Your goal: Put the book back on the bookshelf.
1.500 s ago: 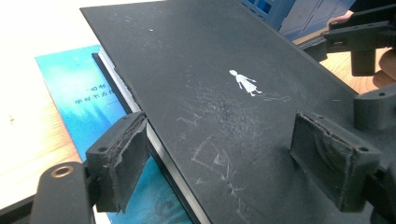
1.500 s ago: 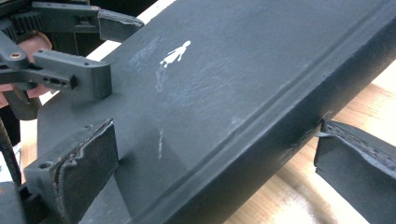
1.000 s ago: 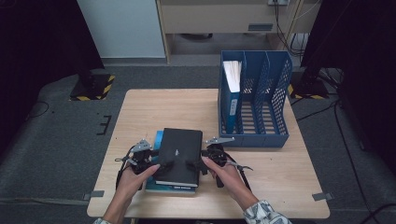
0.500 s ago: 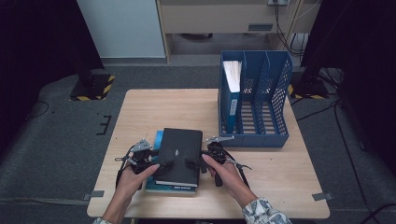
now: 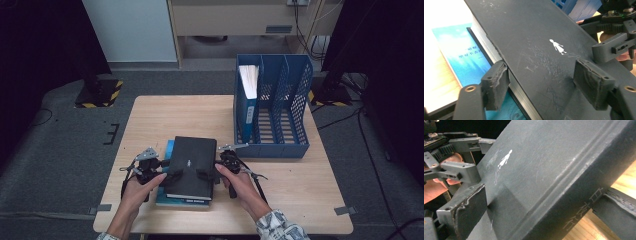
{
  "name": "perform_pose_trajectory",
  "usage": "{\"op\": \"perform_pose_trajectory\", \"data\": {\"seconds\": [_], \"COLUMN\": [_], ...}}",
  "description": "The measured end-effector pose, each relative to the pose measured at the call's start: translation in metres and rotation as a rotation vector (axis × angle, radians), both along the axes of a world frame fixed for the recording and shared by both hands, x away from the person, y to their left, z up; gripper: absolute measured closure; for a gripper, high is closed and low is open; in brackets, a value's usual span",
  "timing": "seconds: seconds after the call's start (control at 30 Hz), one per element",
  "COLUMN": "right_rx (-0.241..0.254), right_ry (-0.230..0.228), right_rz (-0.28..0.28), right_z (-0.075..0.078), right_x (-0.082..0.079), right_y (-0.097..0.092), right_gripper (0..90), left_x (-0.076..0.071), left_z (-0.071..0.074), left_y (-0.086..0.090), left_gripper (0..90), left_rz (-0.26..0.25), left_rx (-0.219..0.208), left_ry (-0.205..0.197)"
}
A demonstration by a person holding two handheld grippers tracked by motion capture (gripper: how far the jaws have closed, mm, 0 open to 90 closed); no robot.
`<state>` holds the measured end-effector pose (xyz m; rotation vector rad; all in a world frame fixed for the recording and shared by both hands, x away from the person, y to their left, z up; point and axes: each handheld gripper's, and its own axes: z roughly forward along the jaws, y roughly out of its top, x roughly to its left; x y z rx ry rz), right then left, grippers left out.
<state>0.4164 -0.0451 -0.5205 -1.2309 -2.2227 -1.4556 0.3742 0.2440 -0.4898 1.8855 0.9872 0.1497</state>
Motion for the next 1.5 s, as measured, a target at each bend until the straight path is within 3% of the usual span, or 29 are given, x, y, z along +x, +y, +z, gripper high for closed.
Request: {"op": "perform_pose_trajectory", "data": {"seconds": [0.4,0.73,0.8,1.2,1.37,1.5], "right_rx": [-0.016,-0.053,-0.070,-0.103,-0.108,-0.115], "right_ry": [-0.096,-0.179,-0.198,-0.272,-0.286,-0.289], "right_rz": [-0.022,-0.034,-0.029,-0.031,-0.045,-0.040], "right_z": [0.026,0.052,0.059,0.078,0.082,0.083], "right_x": [-0.003,0.001,0.002,0.007,0.014,0.016], "right_y": [0.000,0.004,0.006,0.013,0.014,0.014], "right_gripper": [12.4,19.9,21.2,25.7,26.4,26.6], "left_x": [-0.007,-0.005,-0.005,-0.002,0.003,0.004], "left_z": [0.020,0.031,0.034,0.048,0.055,0.056], "left_y": [0.010,0.015,0.016,0.018,0.014,0.015], "left_gripper": [46.8,50.9,55.2,59.2,60.8,62.0], "left_rz": [0.018,0.044,0.042,0.056,0.066,0.059], "left_rx": [0.008,0.008,0.009,0.046,0.092,0.092], "left_ry": [-0.054,-0.087,-0.098,-0.128,-0.156,-0.156]}}
